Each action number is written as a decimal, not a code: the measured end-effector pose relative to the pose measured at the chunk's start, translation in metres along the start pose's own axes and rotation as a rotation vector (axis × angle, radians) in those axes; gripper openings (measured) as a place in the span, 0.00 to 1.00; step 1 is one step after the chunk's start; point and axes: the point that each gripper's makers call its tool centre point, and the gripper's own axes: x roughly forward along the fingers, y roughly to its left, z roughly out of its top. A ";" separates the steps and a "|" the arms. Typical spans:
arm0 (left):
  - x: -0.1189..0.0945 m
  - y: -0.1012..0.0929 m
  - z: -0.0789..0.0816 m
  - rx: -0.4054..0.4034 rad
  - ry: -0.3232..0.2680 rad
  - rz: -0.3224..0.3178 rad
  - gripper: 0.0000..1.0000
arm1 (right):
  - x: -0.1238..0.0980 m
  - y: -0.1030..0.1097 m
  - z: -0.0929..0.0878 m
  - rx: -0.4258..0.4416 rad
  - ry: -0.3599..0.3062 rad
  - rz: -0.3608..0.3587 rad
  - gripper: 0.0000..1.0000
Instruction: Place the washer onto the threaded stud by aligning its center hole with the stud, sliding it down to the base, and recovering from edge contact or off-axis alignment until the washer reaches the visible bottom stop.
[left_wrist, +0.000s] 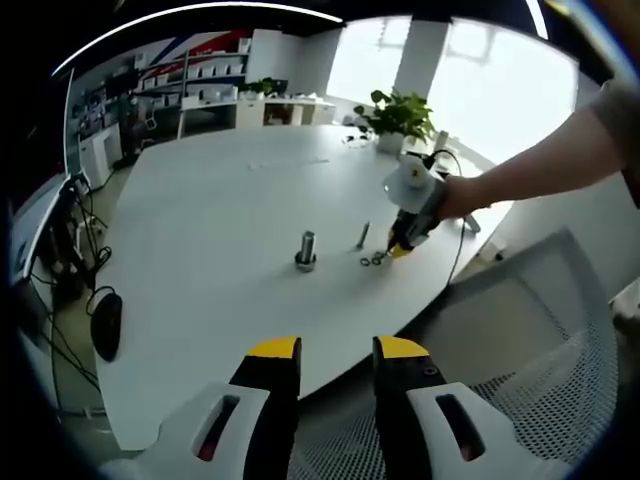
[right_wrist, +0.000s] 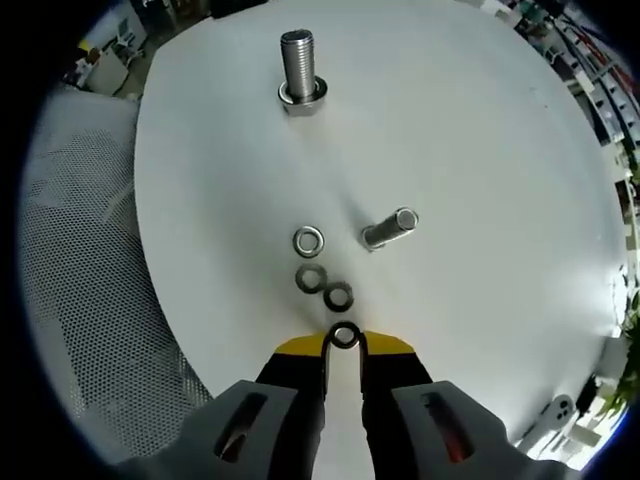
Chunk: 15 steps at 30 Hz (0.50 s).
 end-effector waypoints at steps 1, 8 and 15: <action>0.000 0.000 0.000 0.000 -0.001 0.001 0.27 | -0.003 0.000 0.000 0.011 -0.011 0.000 0.13; 0.000 0.000 0.001 -0.002 -0.007 0.003 0.27 | -0.019 -0.007 0.011 0.021 -0.076 -0.013 0.13; 0.000 -0.001 0.001 0.000 -0.009 0.000 0.27 | -0.038 -0.016 0.031 0.013 -0.135 -0.036 0.13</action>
